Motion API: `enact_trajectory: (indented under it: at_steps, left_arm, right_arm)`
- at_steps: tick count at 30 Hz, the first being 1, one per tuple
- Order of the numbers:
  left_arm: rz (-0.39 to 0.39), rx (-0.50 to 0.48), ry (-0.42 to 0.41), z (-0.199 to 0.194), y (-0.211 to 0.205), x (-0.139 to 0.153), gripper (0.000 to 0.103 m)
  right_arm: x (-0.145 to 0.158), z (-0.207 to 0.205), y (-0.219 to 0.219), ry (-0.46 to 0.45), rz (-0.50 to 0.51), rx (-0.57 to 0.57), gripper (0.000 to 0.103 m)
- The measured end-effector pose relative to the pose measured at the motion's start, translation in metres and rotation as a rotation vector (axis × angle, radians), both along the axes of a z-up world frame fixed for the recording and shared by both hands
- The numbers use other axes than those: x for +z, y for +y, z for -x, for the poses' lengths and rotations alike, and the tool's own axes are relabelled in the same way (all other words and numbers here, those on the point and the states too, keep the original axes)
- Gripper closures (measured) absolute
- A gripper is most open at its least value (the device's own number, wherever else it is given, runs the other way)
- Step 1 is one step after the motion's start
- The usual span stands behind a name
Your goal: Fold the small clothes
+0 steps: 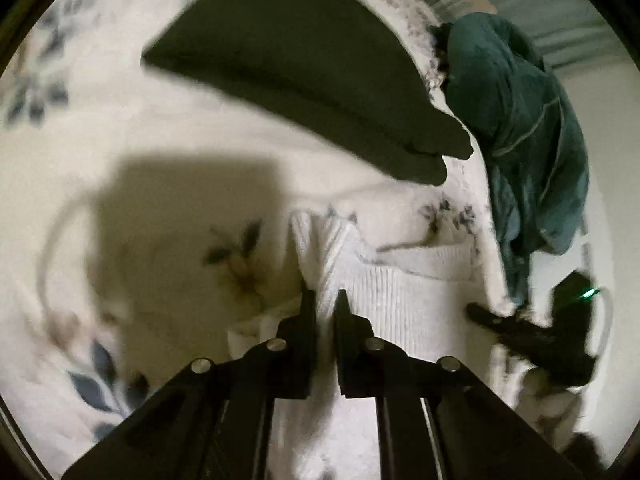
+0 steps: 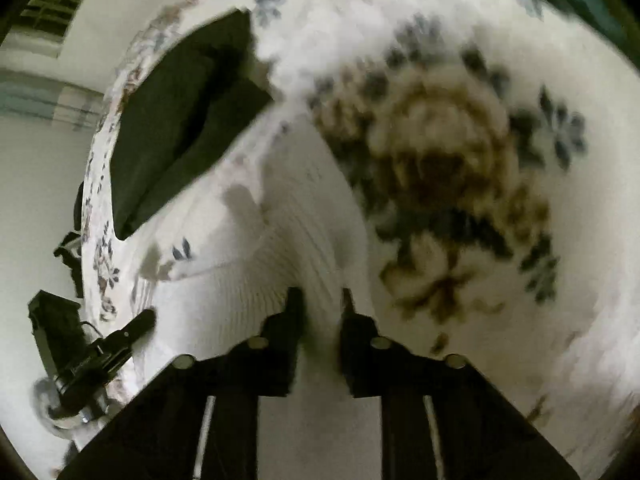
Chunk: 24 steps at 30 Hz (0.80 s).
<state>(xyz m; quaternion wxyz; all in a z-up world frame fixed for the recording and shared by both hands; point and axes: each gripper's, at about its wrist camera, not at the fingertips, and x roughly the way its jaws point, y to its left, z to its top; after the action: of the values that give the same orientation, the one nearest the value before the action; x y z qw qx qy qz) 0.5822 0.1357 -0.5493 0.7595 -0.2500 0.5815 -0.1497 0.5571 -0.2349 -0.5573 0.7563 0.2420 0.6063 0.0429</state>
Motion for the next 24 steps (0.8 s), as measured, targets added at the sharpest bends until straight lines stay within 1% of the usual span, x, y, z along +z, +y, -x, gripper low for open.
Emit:
enact_trajectory:
  at_steps: [1, 2, 4, 6, 8, 9, 10, 12, 13, 14, 15, 16, 17, 18, 19, 20, 21, 22, 23, 24]
  left_arm:
    - [-0.017, 0.008, -0.008, 0.000, 0.002, 0.003, 0.097]
    - [-0.019, 0.015, -0.005, 0.001, 0.006, 0.002, 0.097]
    - [-0.040, 0.043, 0.026, -0.003, 0.017, -0.010, 0.097]
    - [-0.044, 0.080, 0.062, -0.007, 0.024, -0.025, 0.097]
    - [-0.059, 0.101, 0.074, -0.007, 0.032, -0.031, 0.098]
    - [-0.060, 0.109, 0.071, -0.006, 0.035, -0.030, 0.098]
    - [-0.045, 0.108, 0.067, -0.006, 0.037, -0.027, 0.098]
    - [-0.010, 0.102, 0.068, -0.001, 0.038, -0.017, 0.098]
    - [0.000, 0.096, 0.071, 0.002, 0.038, -0.012, 0.097]
    - [-0.017, 0.086, 0.077, 0.010, 0.036, -0.002, 0.097]
    - [-0.045, 0.077, 0.083, 0.018, 0.033, 0.005, 0.096]
    - [-0.071, 0.065, 0.087, 0.026, 0.028, 0.012, 0.096]
    - [-0.099, 0.054, 0.082, 0.038, 0.023, 0.021, 0.094]
    - [-0.132, 0.056, 0.072, 0.055, 0.019, 0.031, 0.089]
    - [-0.148, 0.058, 0.071, 0.065, 0.014, 0.036, 0.068]
    - [-0.157, 0.061, 0.079, 0.079, 0.008, 0.039, 0.039]
    - [-0.159, 0.067, 0.087, 0.087, 0.001, 0.039, 0.026]
    - [-0.156, 0.067, 0.085, 0.095, -0.009, 0.038, 0.016]
    - [-0.166, 0.064, 0.079, 0.097, -0.016, 0.035, 0.016]
    - [-0.208, 0.050, 0.094, 0.098, -0.029, 0.028, 0.016]
  right_arm:
    - [0.006, -0.001, -0.002, -0.022, -0.006, -0.013, 0.098]
    - [0.010, -0.005, -0.003, -0.031, -0.012, -0.031, 0.098]
    - [0.015, -0.013, -0.005, -0.041, -0.022, -0.055, 0.098]
    - [0.010, -0.025, -0.003, -0.023, 0.020, -0.049, 0.098]
    - [0.000, -0.031, 0.001, 0.012, 0.065, -0.019, 0.098]
    - [-0.004, -0.033, 0.002, 0.023, 0.076, -0.004, 0.098]
    - [-0.009, -0.034, 0.004, 0.040, 0.071, 0.016, 0.098]
    - [-0.011, -0.033, 0.002, 0.070, 0.031, 0.034, 0.098]
    - [-0.008, -0.031, -0.002, 0.071, -0.001, 0.035, 0.095]
    - [-0.003, -0.027, -0.005, 0.069, -0.021, 0.054, 0.092]
    - [0.001, -0.023, -0.006, 0.069, -0.007, 0.072, 0.075]
    - [0.008, -0.015, -0.008, 0.060, 0.023, 0.090, 0.053]
    - [0.016, -0.004, -0.011, 0.036, 0.052, 0.107, 0.047]
    - [0.021, 0.006, -0.012, 0.024, 0.068, 0.121, 0.044]
    - [0.025, 0.020, -0.011, 0.024, 0.089, 0.144, 0.044]
    - [0.026, 0.029, -0.012, 0.028, 0.097, 0.153, 0.044]
    - [0.026, 0.042, -0.010, 0.034, 0.099, 0.159, 0.043]
    - [0.025, 0.049, -0.008, 0.039, 0.096, 0.165, 0.043]
    - [0.023, 0.060, -0.004, 0.049, 0.094, 0.171, 0.043]
    - [0.019, 0.069, 0.000, 0.057, 0.103, 0.169, 0.043]
